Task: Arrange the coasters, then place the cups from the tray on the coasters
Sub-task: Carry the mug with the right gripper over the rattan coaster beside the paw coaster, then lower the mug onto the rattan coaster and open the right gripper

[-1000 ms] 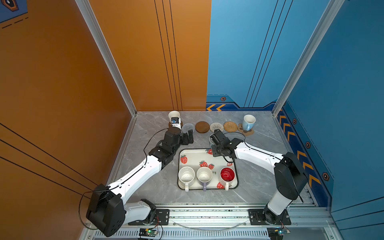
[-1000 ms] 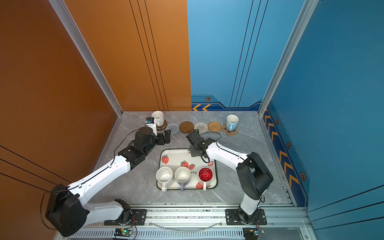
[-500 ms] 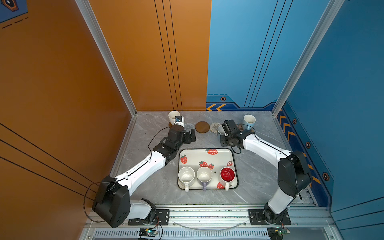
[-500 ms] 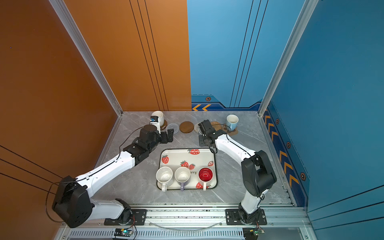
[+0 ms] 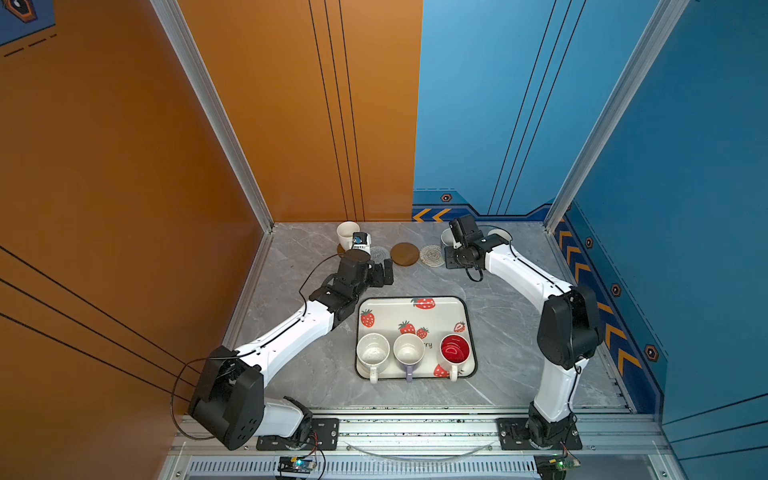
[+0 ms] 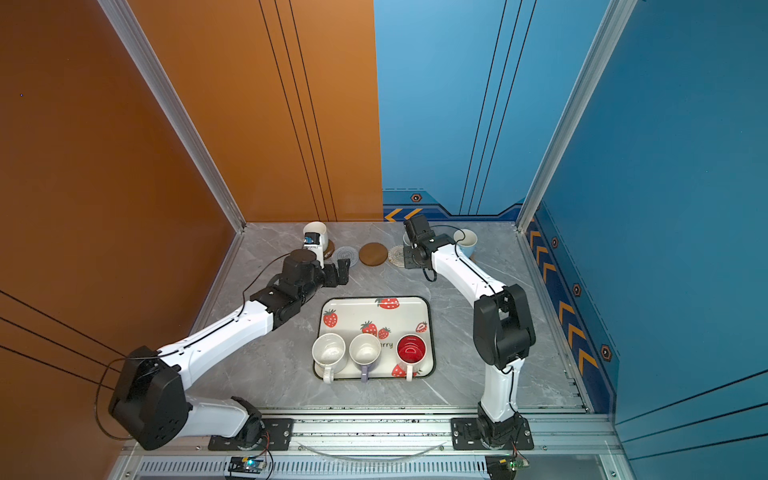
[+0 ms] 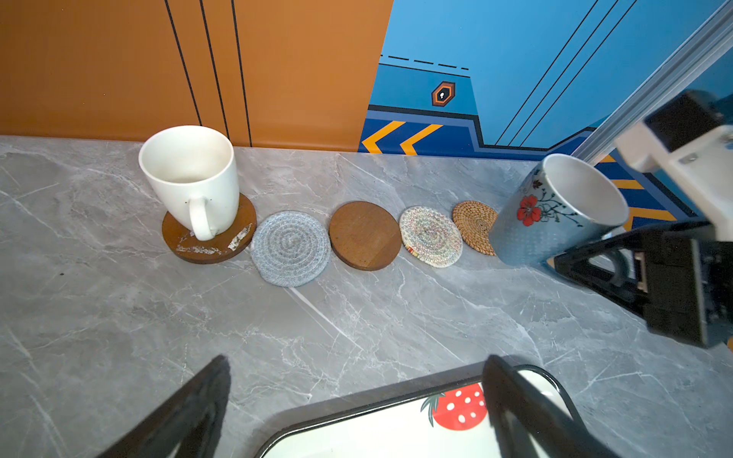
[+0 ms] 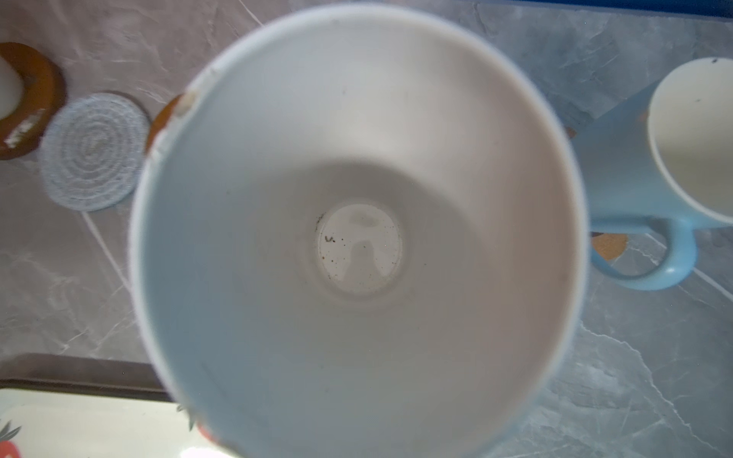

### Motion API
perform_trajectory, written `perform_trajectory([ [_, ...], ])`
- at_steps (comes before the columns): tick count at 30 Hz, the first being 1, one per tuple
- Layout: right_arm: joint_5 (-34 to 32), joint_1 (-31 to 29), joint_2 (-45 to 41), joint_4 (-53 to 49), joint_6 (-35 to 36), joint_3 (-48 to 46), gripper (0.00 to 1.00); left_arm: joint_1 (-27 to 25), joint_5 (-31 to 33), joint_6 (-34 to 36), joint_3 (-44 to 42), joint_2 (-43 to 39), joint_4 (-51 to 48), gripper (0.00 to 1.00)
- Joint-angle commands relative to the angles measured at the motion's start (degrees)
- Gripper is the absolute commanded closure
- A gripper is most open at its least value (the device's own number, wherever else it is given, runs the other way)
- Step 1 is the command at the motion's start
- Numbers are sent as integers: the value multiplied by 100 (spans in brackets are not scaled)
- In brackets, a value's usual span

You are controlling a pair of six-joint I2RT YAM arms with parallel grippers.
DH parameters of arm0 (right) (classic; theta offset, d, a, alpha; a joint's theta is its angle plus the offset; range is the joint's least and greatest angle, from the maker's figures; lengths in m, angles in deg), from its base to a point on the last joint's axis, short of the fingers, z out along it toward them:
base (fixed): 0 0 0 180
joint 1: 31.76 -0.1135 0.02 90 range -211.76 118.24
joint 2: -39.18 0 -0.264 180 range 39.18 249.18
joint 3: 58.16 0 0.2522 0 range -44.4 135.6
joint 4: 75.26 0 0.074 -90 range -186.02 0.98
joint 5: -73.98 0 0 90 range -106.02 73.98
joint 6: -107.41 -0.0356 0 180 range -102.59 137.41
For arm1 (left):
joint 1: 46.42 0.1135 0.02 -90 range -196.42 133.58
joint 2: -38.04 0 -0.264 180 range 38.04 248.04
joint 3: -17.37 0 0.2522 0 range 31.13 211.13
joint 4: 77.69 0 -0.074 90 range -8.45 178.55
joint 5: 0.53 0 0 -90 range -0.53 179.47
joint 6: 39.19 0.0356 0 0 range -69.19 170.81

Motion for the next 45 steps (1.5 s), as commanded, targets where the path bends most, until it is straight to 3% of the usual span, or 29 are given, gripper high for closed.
perform_trajectory([
  [1,-147,190,190,-141,146,566,100,57,-105,109,57,-5,173,0],
  [15,37,650,1388,-145,-4,1759,100,124,-134,84,-69,-91,249,0],
  [45,109,833,1742,290,-121,1753,100,159,-218,65,-11,64,300,0],
])
